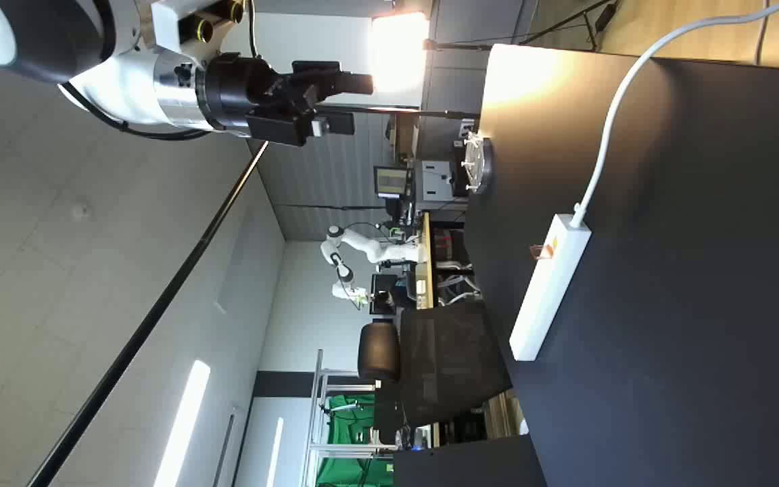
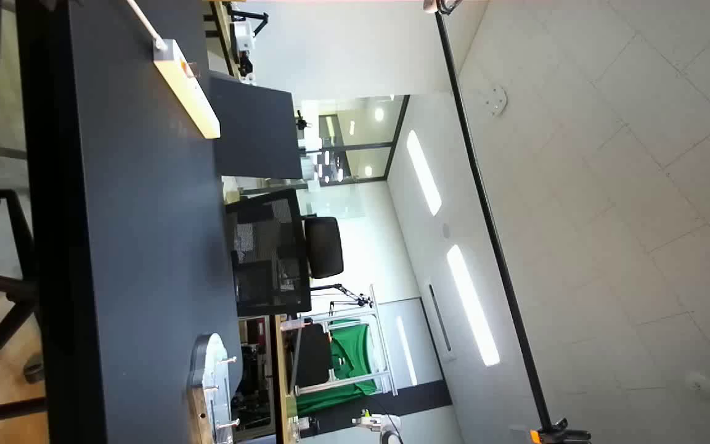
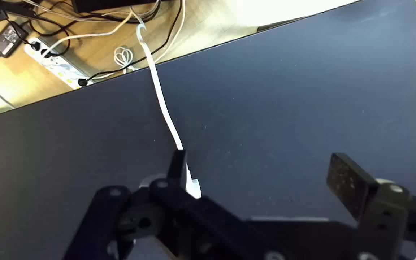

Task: Turn on the adapter

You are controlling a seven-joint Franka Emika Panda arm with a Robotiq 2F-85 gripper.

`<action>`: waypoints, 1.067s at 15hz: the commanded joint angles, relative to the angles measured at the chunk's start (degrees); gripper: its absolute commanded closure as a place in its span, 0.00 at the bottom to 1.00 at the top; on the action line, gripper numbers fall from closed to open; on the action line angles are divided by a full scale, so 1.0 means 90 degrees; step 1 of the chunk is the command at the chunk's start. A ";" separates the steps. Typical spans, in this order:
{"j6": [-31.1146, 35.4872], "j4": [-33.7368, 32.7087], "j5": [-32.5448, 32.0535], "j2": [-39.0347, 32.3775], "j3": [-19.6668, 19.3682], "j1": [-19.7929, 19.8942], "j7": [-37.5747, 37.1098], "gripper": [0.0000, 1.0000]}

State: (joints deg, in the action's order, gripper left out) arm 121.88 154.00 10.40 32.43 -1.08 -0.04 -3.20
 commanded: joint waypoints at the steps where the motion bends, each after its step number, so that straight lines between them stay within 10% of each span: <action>1: -0.0015 -0.0009 0.0001 -0.0004 0.0006 0.0009 0.0003 0.00; 12: -0.0015 -0.0009 0.0001 -0.0004 0.0006 0.0009 0.0003 0.00; 16: 0.0411 -0.0587 -0.0083 -0.1254 -0.0406 0.0012 0.1072 0.00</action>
State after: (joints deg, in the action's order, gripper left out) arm 123.09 153.59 10.19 30.26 -2.07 0.03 0.87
